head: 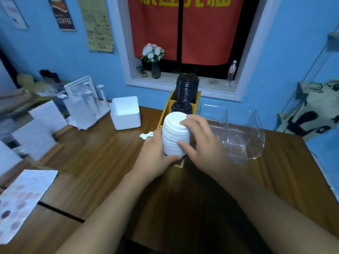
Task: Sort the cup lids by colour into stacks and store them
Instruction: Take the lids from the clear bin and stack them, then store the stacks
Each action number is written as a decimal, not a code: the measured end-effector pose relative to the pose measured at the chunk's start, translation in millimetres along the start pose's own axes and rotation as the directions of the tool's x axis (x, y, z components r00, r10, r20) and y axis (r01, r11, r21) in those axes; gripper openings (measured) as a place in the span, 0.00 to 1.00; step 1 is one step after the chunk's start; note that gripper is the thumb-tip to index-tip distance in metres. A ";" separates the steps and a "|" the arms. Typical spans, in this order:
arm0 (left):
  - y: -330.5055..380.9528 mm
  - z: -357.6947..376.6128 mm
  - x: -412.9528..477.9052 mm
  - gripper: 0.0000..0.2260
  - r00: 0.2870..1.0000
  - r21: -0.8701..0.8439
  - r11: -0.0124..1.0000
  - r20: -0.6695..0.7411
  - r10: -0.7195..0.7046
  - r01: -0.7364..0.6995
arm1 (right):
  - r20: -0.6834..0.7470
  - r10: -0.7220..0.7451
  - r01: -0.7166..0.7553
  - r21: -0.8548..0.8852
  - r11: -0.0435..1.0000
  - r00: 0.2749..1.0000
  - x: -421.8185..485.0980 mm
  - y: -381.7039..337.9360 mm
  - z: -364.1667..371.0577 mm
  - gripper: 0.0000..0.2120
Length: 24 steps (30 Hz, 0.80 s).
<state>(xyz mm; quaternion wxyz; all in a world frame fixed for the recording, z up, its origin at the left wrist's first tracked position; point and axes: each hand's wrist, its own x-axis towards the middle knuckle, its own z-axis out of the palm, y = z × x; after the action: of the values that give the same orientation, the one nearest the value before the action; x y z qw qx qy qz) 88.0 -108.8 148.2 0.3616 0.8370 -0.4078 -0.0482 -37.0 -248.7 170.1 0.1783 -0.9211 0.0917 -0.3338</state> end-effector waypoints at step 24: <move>-20.1 15.7 25.2 0.51 0.962 0.154 0.981 0.228 -0.149 0.115 | 0.112 -0.159 0.180 -0.216 0.960 0.981 -4.3 52.2 64.2 0.22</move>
<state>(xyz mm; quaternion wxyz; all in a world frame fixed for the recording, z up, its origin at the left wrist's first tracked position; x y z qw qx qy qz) 111.8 -127.6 129.0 0.2467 0.8737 -0.3938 -0.1440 -1.3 -278.2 101.5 0.0478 -0.9544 0.0410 -0.2917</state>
